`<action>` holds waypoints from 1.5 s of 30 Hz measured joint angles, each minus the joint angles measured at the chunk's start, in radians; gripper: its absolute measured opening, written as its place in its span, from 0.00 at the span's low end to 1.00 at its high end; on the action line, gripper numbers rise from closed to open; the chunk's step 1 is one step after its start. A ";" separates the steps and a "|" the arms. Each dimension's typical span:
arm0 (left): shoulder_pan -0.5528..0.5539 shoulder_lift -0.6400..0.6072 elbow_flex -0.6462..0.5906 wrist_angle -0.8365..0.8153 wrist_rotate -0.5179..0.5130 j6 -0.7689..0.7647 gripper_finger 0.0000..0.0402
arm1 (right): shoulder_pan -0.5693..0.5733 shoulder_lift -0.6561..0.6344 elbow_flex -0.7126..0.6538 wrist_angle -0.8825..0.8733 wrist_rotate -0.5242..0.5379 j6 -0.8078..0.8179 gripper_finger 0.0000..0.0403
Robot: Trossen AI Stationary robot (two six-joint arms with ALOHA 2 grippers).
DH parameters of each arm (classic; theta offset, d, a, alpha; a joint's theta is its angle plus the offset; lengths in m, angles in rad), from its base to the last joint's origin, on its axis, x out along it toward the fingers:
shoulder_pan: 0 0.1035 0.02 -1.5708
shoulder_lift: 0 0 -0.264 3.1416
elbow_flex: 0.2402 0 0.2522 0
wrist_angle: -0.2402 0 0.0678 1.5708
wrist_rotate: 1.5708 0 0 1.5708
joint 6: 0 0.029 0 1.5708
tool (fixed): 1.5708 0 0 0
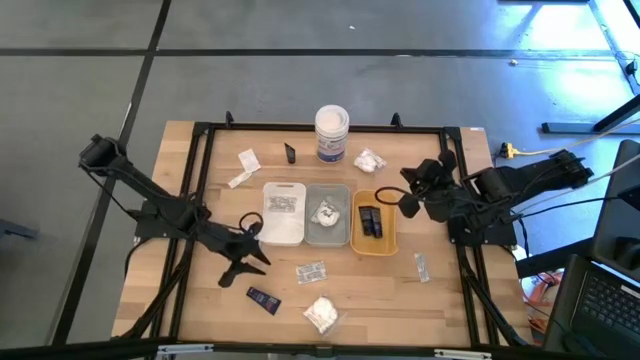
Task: Pick & Place Travel size toiletries
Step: Put the white band-aid into the white bin
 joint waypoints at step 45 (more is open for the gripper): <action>-0.040 0.219 0.312 -0.492 -0.433 0.108 0.32 | -0.166 0.019 0.000 0.042 -0.060 -0.178 0.09</action>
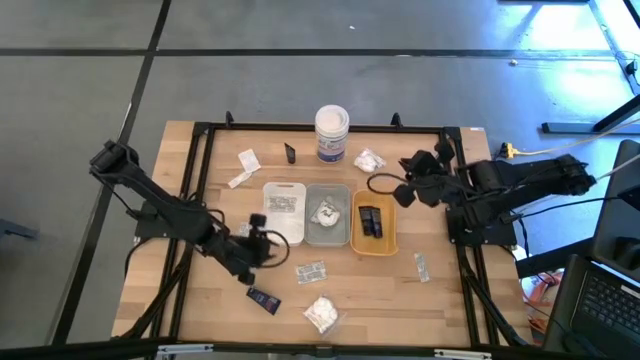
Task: Pick & Place Travel size toiletries
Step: Put the white band-aid into the white bin
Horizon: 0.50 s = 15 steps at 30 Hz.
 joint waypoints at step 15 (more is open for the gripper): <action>0.159 -0.357 0.000 -0.148 -0.129 0.160 0.32 | -0.386 0.003 0.000 0.261 -0.364 -0.384 0.17</action>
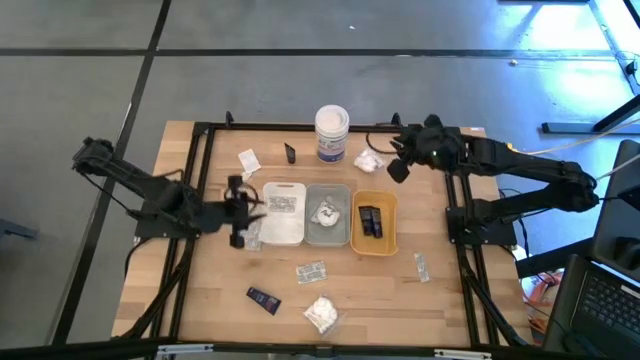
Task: Pick & Place Travel size toiletries
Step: Put the white band-aid into the white bin
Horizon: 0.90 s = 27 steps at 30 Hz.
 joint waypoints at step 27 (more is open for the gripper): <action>1.005 -0.006 0.000 -0.084 0.481 0.132 0.32 | -0.543 0.157 0.000 0.227 -0.549 -0.311 0.22</action>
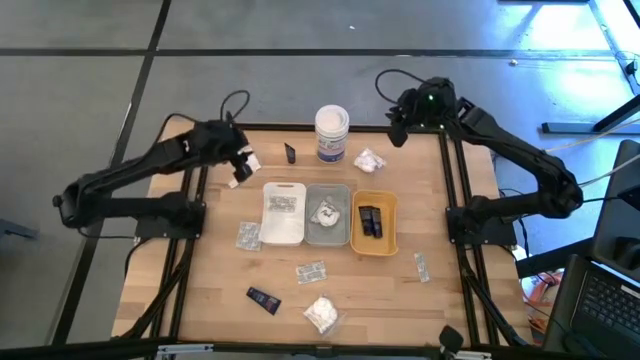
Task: Pick & Place Travel size toiletries
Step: Put the white band-aid into the white bin
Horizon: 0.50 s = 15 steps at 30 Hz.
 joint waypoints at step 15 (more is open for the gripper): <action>0.326 0.375 0.006 0.031 0.181 0.063 0.32 | -0.050 0.062 0.000 0.035 -0.076 -0.009 0.20</action>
